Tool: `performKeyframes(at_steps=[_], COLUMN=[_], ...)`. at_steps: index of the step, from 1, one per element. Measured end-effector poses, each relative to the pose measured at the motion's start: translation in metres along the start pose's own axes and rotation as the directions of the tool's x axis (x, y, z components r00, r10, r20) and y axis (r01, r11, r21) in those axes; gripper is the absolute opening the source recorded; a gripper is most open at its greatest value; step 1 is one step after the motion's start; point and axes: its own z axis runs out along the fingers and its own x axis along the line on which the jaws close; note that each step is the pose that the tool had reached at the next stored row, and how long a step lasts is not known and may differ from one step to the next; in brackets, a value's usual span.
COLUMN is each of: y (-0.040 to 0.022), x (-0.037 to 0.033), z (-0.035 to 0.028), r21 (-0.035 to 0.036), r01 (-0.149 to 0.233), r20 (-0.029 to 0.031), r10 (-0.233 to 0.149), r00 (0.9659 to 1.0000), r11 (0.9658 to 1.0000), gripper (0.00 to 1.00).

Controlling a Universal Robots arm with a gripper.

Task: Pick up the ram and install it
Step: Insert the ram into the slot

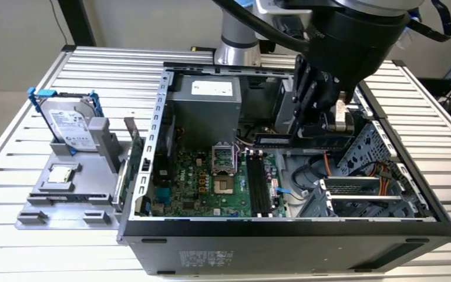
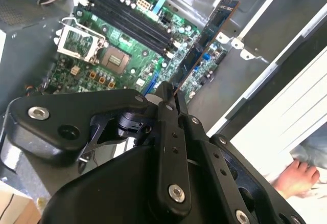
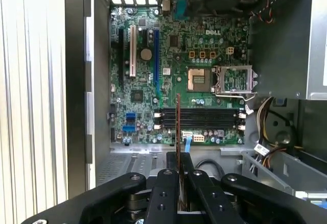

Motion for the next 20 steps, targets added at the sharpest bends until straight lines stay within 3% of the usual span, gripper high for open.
performKeyframes(at_steps=[7, 20], y=[-0.0007, -0.0080], x=[-0.0010, -0.0327], z=[0.0001, 0.0003], r21=[0.0000, 0.0000], r01=[0.000, -0.002], r20=[0.0002, -0.0001], r10=[0.000, 0.002], r00=[1.0000, 1.0000], r11=[1.0000, 1.0000], gripper=[0.00, 0.00])
